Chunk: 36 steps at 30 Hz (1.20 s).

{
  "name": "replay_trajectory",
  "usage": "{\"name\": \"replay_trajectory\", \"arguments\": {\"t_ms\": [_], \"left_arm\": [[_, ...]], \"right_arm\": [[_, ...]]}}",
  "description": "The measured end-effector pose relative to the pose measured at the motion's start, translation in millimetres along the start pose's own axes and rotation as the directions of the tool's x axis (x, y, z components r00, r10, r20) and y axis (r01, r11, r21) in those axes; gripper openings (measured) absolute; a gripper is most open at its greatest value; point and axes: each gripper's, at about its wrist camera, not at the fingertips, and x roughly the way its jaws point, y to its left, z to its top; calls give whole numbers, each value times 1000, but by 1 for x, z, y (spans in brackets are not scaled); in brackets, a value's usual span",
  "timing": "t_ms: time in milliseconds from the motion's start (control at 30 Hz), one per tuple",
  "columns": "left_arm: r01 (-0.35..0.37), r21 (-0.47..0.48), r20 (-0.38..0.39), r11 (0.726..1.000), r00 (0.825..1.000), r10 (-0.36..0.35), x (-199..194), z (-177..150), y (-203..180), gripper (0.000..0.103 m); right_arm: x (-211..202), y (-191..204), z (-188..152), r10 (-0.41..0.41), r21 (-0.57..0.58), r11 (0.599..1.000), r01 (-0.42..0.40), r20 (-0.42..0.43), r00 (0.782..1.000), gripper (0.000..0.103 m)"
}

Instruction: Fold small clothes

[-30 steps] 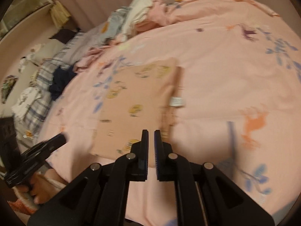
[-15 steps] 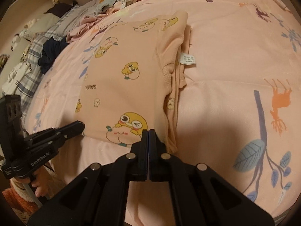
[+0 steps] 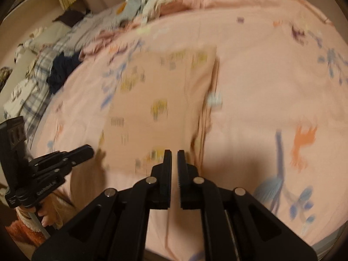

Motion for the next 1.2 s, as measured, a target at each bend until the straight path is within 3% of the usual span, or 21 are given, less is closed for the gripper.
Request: {"name": "replay_trajectory", "arguments": {"t_ms": [100,233,367,467,500,567,633,733,833,933,1033,1133,1200], "left_arm": [[18,33,28,999,999,-19,11,46,-1,6],[87,2,0,996,996,-87,53,89,3,6],[-2,-18,-38,1000,999,1,104,99,9,6],[-24,-60,-110,998,994,17,138,94,25,6],[-6,-83,-96,997,995,-2,140,96,31,6],[10,-125,-98,992,995,-22,143,102,41,6],[9,-173,-115,985,993,-30,146,106,50,4],[37,-225,-118,974,991,-65,135,107,59,4],[37,-213,-54,976,997,-49,101,104,55,4],[81,-177,9,981,997,-81,68,101,47,4],[105,-139,-28,985,994,-110,56,84,32,4],[103,-99,-110,990,987,-114,69,54,19,4],[65,-89,-125,994,989,-76,82,38,22,4]], "right_arm": [[5,-9,35,56,45,997,-57,34,998,7],[31,-23,82,53,136,989,-58,39,998,7],[61,-37,103,134,210,968,-140,41,990,7],[91,-50,108,56,244,969,-47,-29,998,0],[100,-57,108,58,259,965,-43,-54,997,0],[100,-67,110,93,257,963,-86,-17,995,0],[100,-77,111,41,266,963,-36,-14,999,0],[96,-89,107,91,330,940,-88,6,996,0],[81,-81,105,86,314,945,-86,15,996,9],[58,-63,101,100,249,962,-113,63,993,9],[39,-39,91,157,193,966,-170,76,985,9],[37,-15,73,166,126,977,-170,39,985,9],[51,-10,58,145,92,985,-143,-11,989,7]]}}
